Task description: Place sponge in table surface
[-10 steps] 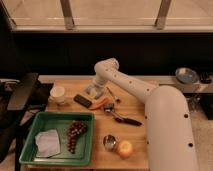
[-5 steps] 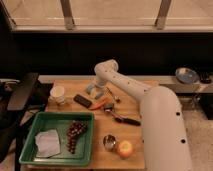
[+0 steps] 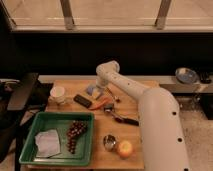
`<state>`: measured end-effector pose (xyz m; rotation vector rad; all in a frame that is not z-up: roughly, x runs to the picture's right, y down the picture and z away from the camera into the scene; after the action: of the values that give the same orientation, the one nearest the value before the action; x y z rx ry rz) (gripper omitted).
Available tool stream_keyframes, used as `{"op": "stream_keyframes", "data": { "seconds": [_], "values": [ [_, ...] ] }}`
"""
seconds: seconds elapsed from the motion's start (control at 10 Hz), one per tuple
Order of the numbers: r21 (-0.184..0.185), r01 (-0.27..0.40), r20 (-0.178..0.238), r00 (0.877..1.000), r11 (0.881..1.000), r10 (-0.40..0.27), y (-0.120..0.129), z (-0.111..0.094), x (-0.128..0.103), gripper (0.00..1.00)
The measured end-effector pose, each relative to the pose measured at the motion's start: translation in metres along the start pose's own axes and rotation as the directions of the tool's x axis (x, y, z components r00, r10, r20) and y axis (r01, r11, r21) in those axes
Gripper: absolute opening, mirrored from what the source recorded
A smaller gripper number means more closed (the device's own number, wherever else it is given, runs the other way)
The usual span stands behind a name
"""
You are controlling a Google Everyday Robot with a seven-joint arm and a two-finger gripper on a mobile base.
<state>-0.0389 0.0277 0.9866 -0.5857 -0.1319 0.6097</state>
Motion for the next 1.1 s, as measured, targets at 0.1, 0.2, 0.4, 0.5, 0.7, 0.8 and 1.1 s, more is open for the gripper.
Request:
{"op": "stream_keyframes", "data": {
  "seconds": [0.1,0.2,0.4,0.5,0.7,0.8,1.1],
  "values": [
    [0.001,0.003,0.006,1.000,1.000,-0.003,0.002,0.001,0.001,0.49],
    [0.002,0.006,0.024,1.000,1.000,-0.006,0.003,-0.001,0.000,0.41],
    [-0.003,0.021,0.035,0.999,1.000,-0.021,0.006,-0.008,-0.001,0.19],
    [-0.008,0.028,0.034,0.999,1.000,-0.028,0.010,-0.011,0.000,0.15],
    [-0.007,0.025,0.017,1.000,1.000,-0.025,0.013,-0.020,0.012,0.13],
    [-0.003,0.018,0.010,1.000,1.000,-0.018,0.011,-0.024,0.017,0.13],
    [0.013,0.004,-0.005,1.000,1.000,-0.004,0.004,-0.035,0.029,0.13]
  ]
}}
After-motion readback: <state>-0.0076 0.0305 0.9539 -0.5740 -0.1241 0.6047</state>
